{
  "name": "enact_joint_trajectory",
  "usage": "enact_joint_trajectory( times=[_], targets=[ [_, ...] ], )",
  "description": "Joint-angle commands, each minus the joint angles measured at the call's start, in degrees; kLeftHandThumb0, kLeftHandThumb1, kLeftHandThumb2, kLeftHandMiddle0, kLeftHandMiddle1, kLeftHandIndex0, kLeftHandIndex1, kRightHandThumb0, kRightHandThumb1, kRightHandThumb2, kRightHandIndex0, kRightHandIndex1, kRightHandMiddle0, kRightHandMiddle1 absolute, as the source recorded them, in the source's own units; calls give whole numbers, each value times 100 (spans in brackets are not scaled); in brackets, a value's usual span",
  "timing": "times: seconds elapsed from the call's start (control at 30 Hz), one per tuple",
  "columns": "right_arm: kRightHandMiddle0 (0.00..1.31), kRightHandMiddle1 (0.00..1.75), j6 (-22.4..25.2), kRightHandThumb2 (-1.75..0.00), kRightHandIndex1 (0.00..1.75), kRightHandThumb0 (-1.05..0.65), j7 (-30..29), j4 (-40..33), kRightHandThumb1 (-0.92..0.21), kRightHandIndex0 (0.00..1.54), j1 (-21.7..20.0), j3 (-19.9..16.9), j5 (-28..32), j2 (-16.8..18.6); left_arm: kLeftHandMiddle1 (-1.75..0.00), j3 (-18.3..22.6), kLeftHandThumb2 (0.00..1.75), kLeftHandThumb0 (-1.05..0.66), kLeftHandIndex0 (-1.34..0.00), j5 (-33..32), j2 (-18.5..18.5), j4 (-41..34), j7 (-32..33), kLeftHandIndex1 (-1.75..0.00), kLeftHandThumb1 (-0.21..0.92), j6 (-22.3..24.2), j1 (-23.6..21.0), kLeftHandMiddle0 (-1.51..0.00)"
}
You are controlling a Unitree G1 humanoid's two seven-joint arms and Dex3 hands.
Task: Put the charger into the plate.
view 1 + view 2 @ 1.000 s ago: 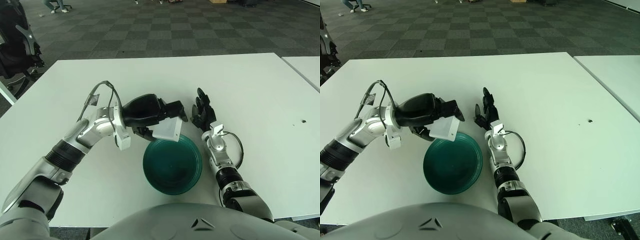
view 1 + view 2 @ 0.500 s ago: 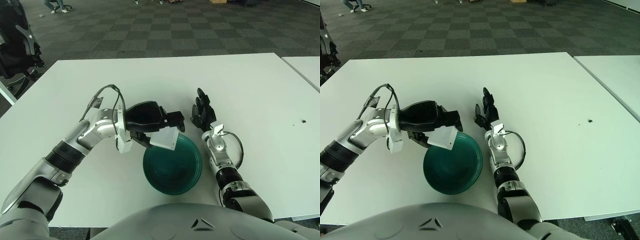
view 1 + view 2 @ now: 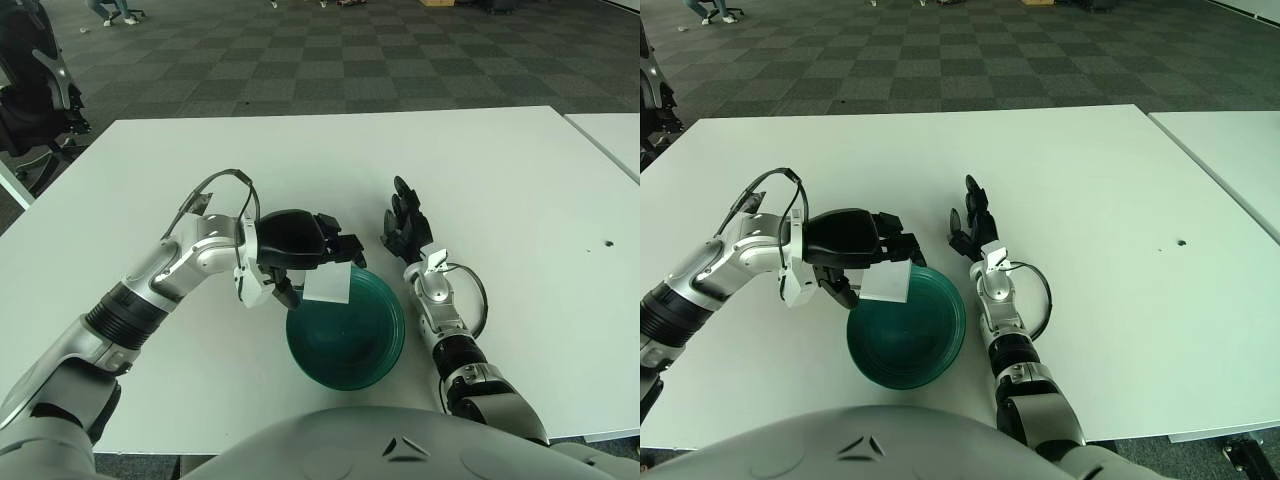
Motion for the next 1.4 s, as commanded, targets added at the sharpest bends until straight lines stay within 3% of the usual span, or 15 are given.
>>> enact_joint_trajectory(
  times=[0.0, 0.5, 1.17, 1.3, 1.37],
  targets=[
    [0, 25, 720, -76, 2, -68, 70, 651, -92, 6, 1319, -17, 8, -161, -12, -18, 73, -98, 0, 76, 34, -70, -290, -50, 92, 111, -148, -13],
    [0, 30, 1010, -75, 4, -63, 44, 443, -92, 13, 1379, -74, 100, -109, -5, -72, 76, -103, 0, -98, -68, 30, -674, -39, 92, 86, -222, -10],
    [0, 21, 852, -76, 5, -63, 85, 330, -92, 21, 1399, 86, -121, -192, -2, -14, 76, -105, 0, -367, -155, 426, -704, -34, 92, -406, -275, -10],
    [0, 17, 797, -80, 3, -63, 35, 464, -92, 17, 1375, 105, -140, -187, -1, 138, 74, -105, 0, -600, -284, 908, -451, -27, 92, -566, -275, -7],
    [0, 14, 737, -82, 1, -64, 18, 835, -92, 15, 1287, 44, -60, -150, -1, 319, 72, -105, 0, -991, -473, 1621, -237, -21, 92, -727, -315, -5]
  ],
)
